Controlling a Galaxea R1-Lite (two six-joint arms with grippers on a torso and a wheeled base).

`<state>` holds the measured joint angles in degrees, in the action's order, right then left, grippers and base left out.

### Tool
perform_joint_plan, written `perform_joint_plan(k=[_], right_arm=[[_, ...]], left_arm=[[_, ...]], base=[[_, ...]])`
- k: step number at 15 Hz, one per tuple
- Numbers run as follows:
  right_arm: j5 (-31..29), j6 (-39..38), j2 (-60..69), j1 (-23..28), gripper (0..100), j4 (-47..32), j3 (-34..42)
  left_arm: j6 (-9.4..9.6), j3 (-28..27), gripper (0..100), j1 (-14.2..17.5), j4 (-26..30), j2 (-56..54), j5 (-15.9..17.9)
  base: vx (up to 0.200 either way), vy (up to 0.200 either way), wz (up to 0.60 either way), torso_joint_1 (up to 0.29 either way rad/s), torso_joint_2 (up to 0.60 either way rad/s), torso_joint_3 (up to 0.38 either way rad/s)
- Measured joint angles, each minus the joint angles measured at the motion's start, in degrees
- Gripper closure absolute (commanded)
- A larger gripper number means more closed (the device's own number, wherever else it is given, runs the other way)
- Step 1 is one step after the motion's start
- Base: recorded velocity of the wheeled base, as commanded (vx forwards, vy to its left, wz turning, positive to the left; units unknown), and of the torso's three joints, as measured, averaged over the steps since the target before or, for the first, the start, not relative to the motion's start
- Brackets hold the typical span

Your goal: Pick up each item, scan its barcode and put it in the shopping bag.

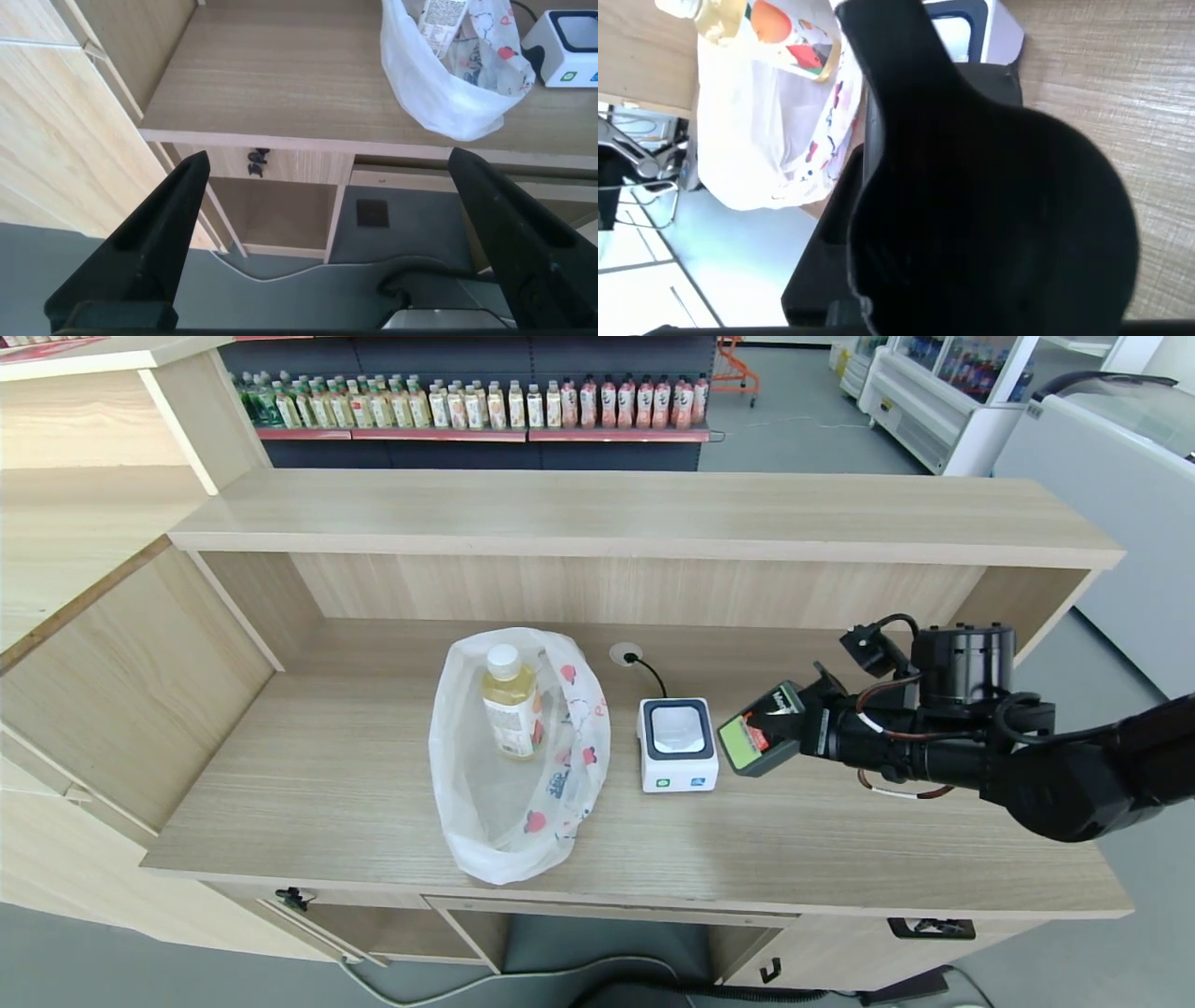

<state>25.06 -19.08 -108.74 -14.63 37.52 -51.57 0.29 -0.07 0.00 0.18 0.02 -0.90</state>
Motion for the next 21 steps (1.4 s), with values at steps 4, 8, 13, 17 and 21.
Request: perform_joint_plan(k=[4,8,13,17,21], right_arm=[[-0.5,0.3,-4.5,-0.1,100,3.5,-3.3],[-0.3,0.0,-8.0,-0.7,100,3.6,-7.1],[-0.4,-0.2,-11.4,-2.7,100,3.6,-11.0],[-1.1,-0.2,-14.3,-4.3,100,3.7,-14.0],[-2.0,-0.1,-17.2,-5.0,100,4.5,-17.7]], left_arm=[[0.04,0.0,0,0.0,0.0,0.0,0.0],[0.02,0.0,0,0.0,0.0,0.0,0.0],[0.00,0.0,0,0.0,0.0,0.0,0.0],[0.04,0.0,0,0.0,0.0,0.0,0.0],[-0.02,0.0,0,0.0,0.0,0.0,0.0]], base=[[0.000,0.000,0.00,0.000,0.00,0.000],[0.000,0.000,0.00,0.000,0.00,0.000],[0.000,0.000,0.00,0.000,0.00,0.000],[0.000,0.000,0.00,0.000,0.00,0.000],[0.000,0.000,0.00,0.000,0.00,0.000]])
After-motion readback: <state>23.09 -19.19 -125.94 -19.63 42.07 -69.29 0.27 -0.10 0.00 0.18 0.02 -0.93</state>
